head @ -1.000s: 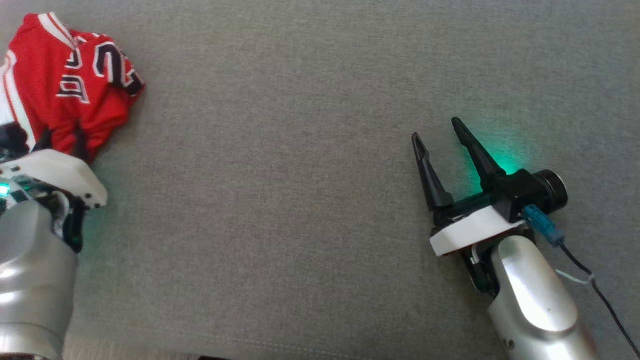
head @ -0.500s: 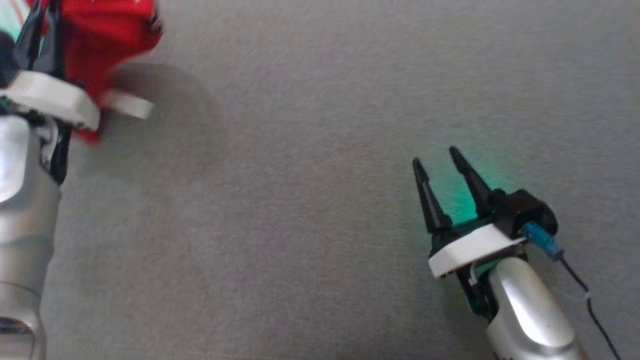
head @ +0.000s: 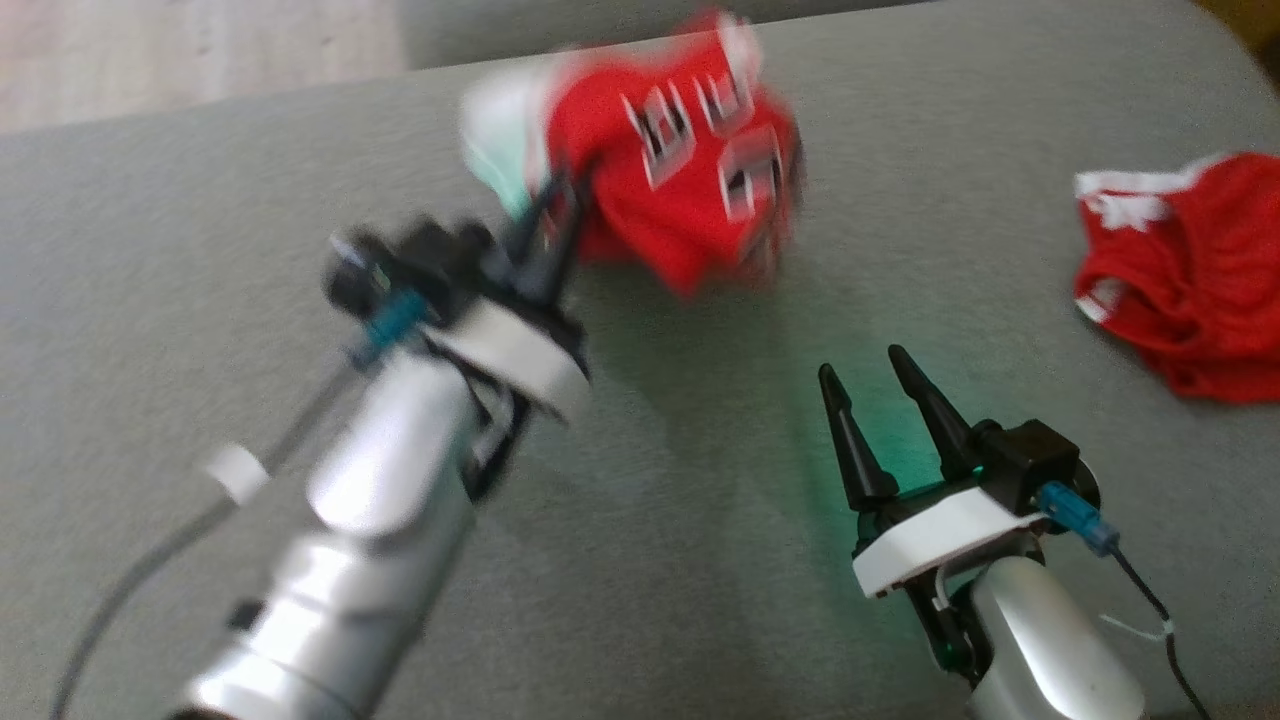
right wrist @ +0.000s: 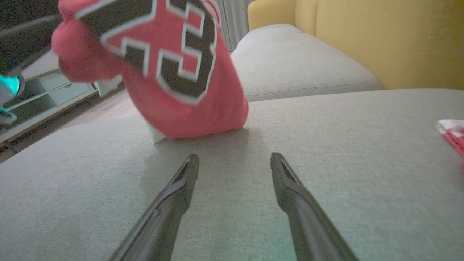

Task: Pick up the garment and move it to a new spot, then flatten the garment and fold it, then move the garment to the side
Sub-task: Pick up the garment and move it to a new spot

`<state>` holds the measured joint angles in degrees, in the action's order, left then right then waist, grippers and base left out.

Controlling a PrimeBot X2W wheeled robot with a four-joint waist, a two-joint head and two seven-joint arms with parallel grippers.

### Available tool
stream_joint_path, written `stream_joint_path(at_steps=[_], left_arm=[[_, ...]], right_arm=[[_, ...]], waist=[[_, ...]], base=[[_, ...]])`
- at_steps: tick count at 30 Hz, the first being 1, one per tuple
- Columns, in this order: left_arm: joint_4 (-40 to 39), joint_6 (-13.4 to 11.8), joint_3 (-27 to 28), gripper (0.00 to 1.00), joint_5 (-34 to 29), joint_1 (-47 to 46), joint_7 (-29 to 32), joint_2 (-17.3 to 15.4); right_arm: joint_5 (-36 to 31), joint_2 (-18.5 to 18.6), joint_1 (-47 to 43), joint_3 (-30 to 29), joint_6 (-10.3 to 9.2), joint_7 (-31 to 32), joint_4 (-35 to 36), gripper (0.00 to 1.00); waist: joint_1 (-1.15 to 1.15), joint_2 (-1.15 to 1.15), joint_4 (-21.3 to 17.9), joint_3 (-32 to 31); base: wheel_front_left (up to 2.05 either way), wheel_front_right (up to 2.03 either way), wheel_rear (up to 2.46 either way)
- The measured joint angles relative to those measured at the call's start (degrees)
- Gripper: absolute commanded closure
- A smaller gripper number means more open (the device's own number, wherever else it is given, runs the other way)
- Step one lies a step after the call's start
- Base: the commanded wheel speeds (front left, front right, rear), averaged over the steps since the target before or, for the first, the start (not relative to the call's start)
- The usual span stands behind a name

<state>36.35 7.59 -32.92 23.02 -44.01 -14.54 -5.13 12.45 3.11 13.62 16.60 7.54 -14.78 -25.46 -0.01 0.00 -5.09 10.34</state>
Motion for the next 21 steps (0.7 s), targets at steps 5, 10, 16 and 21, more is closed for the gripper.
stream_joint_path(at_steps=[5,10,16,21], left_arm=[[2.8,0.0,-3.8,0.00,1.5,6.0,0.0,1.9],[5.0,-1.6,-1.4,0.00,1.1,10.7,0.0,2.1],[-0.1,-5.8,9.3,0.00,-1.4,20.5,0.0,-0.7],[-7.3,-8.3,18.5,0.00,-4.5,30.1,0.0,-1.8]], right_arm=[[0.7,0.0,-0.1,0.1,0.00,0.0,-0.1,0.00],[0.7,0.0,-0.1,-0.8,0.00,0.0,-0.5,0.00],[0.7,-0.1,-0.2,-4.0,0.00,0.0,-0.9,0.00],[0.6,-0.1,-0.8,-6.2,0.00,0.0,-1.2,0.00]], waist=[[0.00,0.00,-4.0,-0.7],[0.01,0.00,-4.7,-1.1],[0.01,0.00,-2.5,-2.8],[0.00,0.00,-0.7,-4.8]], base=[[0.00,0.00,0.00],[0.00,0.00,0.00],[0.00,0.00,0.00],[0.00,0.00,0.00]])
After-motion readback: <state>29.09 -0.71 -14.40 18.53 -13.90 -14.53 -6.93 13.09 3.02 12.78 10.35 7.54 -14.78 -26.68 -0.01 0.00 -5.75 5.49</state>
